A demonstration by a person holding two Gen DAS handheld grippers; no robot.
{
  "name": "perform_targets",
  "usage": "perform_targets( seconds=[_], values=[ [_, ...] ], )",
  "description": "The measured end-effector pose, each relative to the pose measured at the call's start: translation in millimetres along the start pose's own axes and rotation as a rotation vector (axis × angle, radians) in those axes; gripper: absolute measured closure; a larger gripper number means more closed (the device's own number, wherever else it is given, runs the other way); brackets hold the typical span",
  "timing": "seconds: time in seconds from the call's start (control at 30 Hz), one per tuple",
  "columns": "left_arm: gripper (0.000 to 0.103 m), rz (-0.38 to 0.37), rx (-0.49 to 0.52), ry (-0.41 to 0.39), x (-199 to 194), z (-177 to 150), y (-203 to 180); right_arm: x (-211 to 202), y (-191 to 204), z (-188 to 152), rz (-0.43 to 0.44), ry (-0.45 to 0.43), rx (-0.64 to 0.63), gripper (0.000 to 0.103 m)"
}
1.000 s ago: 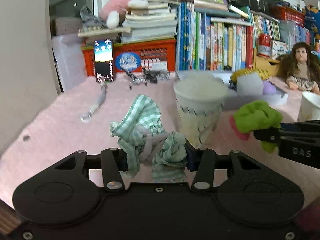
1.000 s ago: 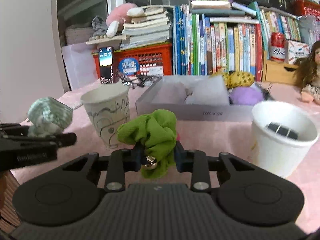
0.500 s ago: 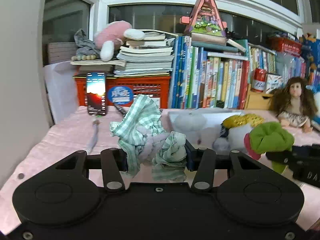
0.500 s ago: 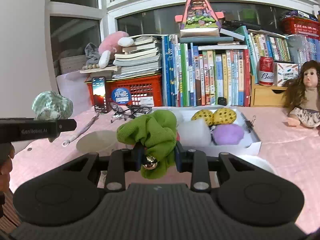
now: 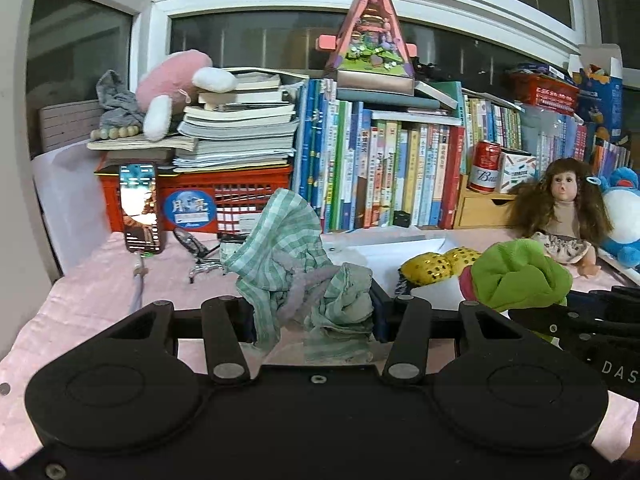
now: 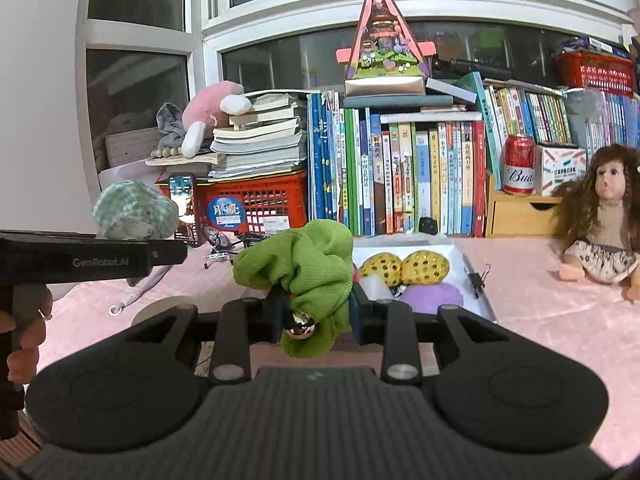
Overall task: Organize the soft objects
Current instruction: 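Carry the green scrunchie with the right tool while the left tool carries the checked cloth to the tray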
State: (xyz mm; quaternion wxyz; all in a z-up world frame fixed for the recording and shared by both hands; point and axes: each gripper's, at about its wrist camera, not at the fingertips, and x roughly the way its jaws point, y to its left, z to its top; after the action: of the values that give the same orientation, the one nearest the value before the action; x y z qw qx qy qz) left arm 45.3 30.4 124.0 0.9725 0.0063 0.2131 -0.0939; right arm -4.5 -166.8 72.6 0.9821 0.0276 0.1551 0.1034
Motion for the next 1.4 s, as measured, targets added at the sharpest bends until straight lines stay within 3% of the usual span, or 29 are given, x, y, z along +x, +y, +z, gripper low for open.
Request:
perform_targets(
  seconds=[0.33,0.8,1.4],
  values=[
    [0.056,-0.029,-0.003,0.019,18,17,-9,2,-11,17,-0.023,-0.008,-0.021,0.067],
    [0.056,-0.059,0.015,0.065,61,63,-14,26,-45,54,-0.057,0.064,-0.038,0.067],
    [0.056,-0.085,-0.032,0.333,160,87,-32,87,-98,86,-0.161,0.210,-0.028,0.067]
  ],
)
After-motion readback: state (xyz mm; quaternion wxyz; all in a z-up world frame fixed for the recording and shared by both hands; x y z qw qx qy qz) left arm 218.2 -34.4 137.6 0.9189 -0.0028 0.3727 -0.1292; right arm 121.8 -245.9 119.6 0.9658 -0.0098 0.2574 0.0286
